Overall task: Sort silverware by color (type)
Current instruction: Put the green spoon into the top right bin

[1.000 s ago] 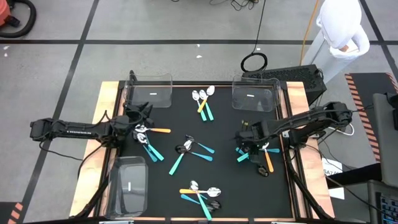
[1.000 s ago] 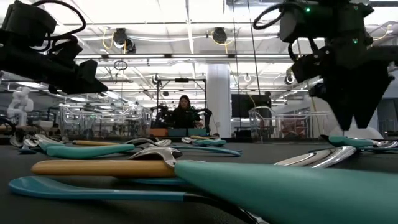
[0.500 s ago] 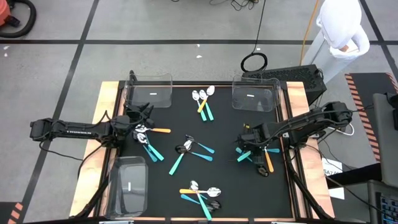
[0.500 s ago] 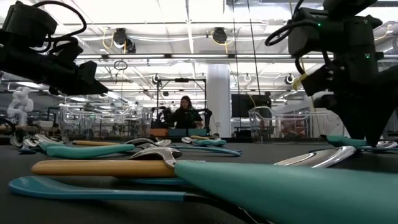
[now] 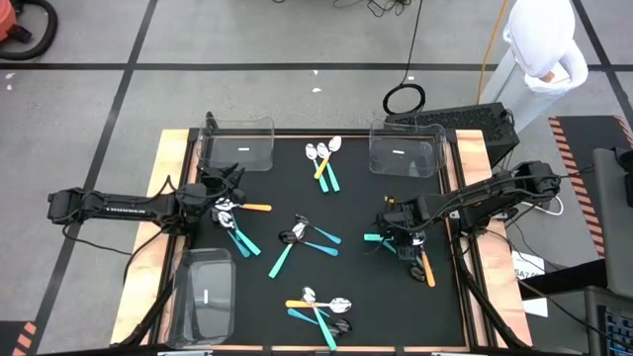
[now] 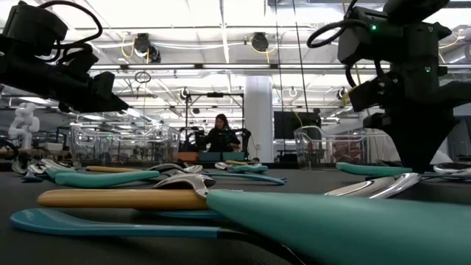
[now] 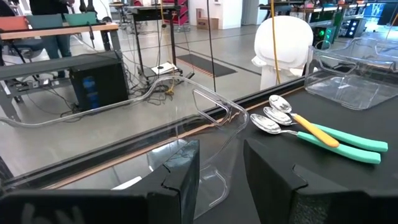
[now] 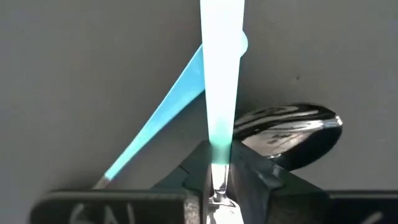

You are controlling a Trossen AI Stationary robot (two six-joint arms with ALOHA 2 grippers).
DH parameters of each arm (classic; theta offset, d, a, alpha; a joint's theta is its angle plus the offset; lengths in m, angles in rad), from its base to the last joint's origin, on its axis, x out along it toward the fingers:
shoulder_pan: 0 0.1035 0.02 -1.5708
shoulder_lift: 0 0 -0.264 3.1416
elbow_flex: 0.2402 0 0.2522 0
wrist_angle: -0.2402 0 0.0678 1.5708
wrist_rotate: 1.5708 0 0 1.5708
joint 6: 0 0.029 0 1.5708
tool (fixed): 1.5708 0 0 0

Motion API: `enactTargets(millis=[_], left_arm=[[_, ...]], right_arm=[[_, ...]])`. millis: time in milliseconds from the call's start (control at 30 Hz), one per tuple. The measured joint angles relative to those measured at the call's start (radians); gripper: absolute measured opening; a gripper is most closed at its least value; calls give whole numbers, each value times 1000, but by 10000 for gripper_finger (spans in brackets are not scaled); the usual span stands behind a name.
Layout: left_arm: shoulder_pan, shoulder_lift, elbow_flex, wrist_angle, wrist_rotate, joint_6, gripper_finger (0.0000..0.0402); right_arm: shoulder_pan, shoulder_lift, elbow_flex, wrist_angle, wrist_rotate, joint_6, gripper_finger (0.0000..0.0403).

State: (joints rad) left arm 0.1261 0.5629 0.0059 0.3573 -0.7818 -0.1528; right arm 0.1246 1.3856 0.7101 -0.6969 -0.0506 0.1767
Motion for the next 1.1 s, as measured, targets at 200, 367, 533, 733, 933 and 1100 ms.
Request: enactTargets(millis=[200,367,533,733,933,1100], left_arm=[[0,0,0,0,0,0,128],[0,0,0,0,0,0,128],[0,0,0,0,0,0,128],[0,0,0,0,0,0,128],[0,0,0,0,23,-12,128],[0,0,0,5,23,-52,128]], right_arm=[[0,-3,-58,78,-1,39,67],[0,-3,-60,82,-2,46,50],[-2,-20,-45,68,-27,43,37],[-20,-74,30,79,-48,-12,50],[-81,-153,85,65,3,-63,37],[-166,-235,111,71,184,-89,44]])
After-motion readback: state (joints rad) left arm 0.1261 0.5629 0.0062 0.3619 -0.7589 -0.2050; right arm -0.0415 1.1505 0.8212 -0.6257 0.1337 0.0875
